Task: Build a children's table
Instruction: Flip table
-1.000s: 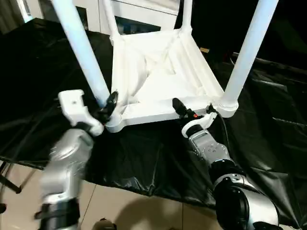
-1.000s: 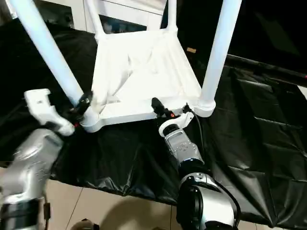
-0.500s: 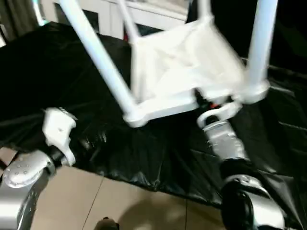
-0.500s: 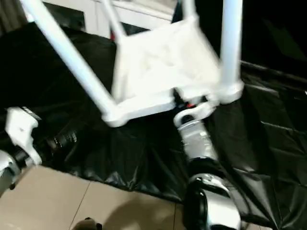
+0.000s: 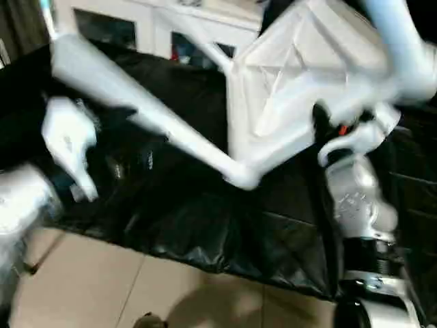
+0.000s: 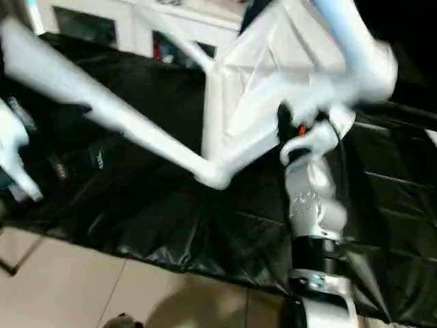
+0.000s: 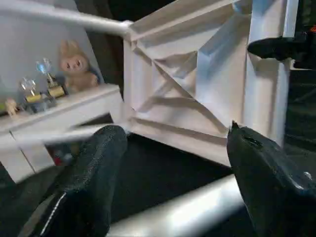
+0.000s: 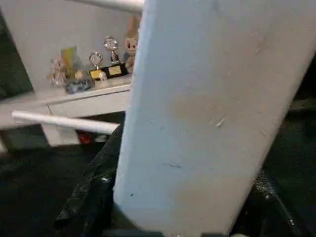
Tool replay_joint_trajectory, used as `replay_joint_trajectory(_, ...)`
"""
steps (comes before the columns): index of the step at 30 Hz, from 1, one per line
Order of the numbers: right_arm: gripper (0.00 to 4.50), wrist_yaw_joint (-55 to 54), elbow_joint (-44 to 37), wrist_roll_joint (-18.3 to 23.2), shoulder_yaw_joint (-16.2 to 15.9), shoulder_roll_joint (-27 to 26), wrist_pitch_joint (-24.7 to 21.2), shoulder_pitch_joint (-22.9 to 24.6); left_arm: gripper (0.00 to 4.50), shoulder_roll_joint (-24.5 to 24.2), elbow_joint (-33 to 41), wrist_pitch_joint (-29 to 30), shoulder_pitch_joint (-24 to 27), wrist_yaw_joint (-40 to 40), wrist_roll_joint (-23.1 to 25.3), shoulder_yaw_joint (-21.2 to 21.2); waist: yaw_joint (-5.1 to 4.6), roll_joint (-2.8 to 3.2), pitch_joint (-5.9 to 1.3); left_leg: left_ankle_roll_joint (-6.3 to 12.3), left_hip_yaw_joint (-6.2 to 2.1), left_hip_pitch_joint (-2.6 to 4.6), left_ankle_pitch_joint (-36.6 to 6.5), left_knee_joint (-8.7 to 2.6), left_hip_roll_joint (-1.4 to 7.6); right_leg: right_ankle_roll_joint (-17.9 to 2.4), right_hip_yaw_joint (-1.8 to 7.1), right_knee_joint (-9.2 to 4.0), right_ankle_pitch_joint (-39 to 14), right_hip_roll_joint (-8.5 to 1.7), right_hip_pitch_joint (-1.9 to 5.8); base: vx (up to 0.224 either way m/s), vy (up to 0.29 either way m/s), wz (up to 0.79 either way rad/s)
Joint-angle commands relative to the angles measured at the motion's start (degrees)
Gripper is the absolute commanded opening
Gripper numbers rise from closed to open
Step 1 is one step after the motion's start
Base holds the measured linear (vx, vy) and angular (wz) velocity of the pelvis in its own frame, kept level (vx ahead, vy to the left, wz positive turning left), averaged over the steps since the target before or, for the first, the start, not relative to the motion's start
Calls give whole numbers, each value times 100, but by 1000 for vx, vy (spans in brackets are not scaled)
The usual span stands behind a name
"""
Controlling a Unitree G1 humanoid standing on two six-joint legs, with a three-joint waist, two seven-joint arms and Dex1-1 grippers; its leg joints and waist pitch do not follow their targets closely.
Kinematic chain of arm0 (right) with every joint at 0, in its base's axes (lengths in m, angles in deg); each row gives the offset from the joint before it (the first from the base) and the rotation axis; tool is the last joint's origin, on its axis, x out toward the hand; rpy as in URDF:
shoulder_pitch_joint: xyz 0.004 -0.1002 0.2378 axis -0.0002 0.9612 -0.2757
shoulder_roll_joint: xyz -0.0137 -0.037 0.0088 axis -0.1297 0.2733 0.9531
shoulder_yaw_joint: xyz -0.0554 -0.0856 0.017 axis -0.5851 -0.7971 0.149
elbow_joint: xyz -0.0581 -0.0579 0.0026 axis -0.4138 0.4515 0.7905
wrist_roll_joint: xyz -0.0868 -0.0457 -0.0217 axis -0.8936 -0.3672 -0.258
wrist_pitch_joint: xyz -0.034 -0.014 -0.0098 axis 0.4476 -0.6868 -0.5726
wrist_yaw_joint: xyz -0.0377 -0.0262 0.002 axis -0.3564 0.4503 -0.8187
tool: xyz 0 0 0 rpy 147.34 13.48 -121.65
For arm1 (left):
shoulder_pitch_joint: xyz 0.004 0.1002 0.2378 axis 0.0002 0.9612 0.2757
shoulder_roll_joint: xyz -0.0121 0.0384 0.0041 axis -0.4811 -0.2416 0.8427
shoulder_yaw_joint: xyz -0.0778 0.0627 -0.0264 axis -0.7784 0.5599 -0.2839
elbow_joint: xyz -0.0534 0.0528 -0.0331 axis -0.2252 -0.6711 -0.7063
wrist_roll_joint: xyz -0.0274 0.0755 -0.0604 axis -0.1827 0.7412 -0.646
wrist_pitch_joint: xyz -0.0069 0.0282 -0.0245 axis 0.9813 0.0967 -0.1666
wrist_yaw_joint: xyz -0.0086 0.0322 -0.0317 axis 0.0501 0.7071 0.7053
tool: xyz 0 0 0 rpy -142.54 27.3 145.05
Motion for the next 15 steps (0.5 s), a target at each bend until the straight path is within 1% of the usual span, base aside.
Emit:
replay_joint_trajectory(1, 183, -332, -2, -746, -319, 253, -393, 270, 366, -113, -23, -136, -506, -16, 225, 140, -23, 180, -284, -725, -156, 165, -1451, -455, 264, -176, 277, -497, -1467, -377, 80, 0, 0, 0)
replay_joint_trajectory(2, 182, -480, -142, -853, -398, 295, -518, 312, 366, -154, -25, -198, -748, -29, 266, 191, -24, 180, -287, -745, -159, 177, -1478, -445, 260, -188, 280, -487, -1393, -374, 75, 0, 0, 0)
replay_joint_trajectory(3, 182, -567, -203, -911, -418, 304, -565, 330, 366, -161, -18, -222, -874, -37, 272, 214, -18, 184, -286, -785, -175, 154, -1464, -462, 273, -192, 277, -478, -1335, -389, 91, 0, 0, 0)
replay_joint_trajectory(4, 181, -631, -262, -960, -441, 314, -623, 345, 366, -169, 1, -240, -1014, -35, 257, 243, -20, 178, -288, -807, -174, 169, -1528, -457, 273, -201, 273, -476, -1322, -385, 77, 0, 0, 0)
replay_joint_trajectory(5, 176, -670, -321, -1023, -491, 332, -693, 365, 366, -199, 0, -317, -1172, -33, 347, 302, -25, 180, -277, -842, -180, 175, -1610, -465, 279, -203, 269, -475, -1360, -383, 67, 0, 0, 0)
replay_joint_trajectory(6, 171, -736, -425, -1126, -596, 352, -773, 403, 366, -219, 9, -325, -1386, -31, 371, 373, -22, 157, -282, -868, -183, 191, -1762, -460, 278, -193, 265, -480, -1484, -387, 63, 0, 0, 0)
replay_joint_trajectory(7, 167, -860, -566, -1291, -754, 367, -875, 456, 366, -269, -1, -413, -1724, 8, 483, 531, -14, 144, -281, -891, -184, 210, -1864, -460, 279, -166, 266, -499, -1620, -387, 46, 0, 0, 0)
replay_joint_trajectory(8, 166, -862, -567, -1293, -756, 367, -876, 457, 366, -270, -1, -416, -1729, 9, 486, 533, -5, 151, -282, -898, -189, 219, -1924, -457, 279, -161, 273, -501, -1661, -400, 30, 0, 0, 0)
replay_joint_trajectory(9, 165, -920, -597, -1353, -791, 352, -894, 468, 366, -291, -15, -482, -1846, 40, 557, 614, -6, 129, -274, -900, -199, 192, -1985, -465, 279, -142, 274, -517, -1797, -414, 50, 0, 0, 0)
replay_joint_trajectory(10, 165, -932, -620, -1408, -861, 314, -943, 466, 366, -312, -66, -555, -2009, 50, 689, 734, -11, 116, -275, -891, -200, 181, -1982, -462, 280, -124, 280, -521, -1840, -422, 55, 0, 0, 0)
replay_joint_trajectory(11, 165, -924, -622, -1423, -890, 306, -960, 463, 366, -320, -90, -582, -2058, 47, 742, 771, -6, 122, -285, -893, -203, 185, -1973, -455, 283, -118, 281, -515, -1857, -432, 54, 0, 0, 0)
replay_joint_trajectory(12, 165, -902, -626, -1479, -946, 250, -983, 447, 366, -364, -227, -750, -2206, 60, 1019, 914, -16, 100, -282, -885, -205, 164, -1932, -453, 283, -103, 285, -514, -1869, -436, 59, 0, 0, 0)
replay_joint_trajectory(13, 165, -846, -607, -1503, -1012, 226, -1001, 429, 366, -427, -395, -904, -2289, 40, 1303, 1027, -8, 116, -283, -872, -208, 169, -1923, -450, 283, -63, 288, -530, -1945, -438, 47, 0, 0, 0)
replay_joint_trajectory(14, 165, -823, -612, -1603, -1151, 244, -1096, 422, 366, -573, -661, -1246, -2378, 25, 1738, 1200, -18, 109, -287, -871, -216, 150, -1874, -454, 281, -46, 286, -524, -1937, -438, 64, 0, 0, 0)
replay_joint_trajectory(15, 165, -810, -611, -1628, -1194, 252, -1127, 421, 366, -612, -746, -1339, -2408, 15, 1859, 1251, -20, 107, -280, -855, -220, 143, -1863, -457, 279, -9, 288, -541, -1962, -431, 62, 0, 0, 0)
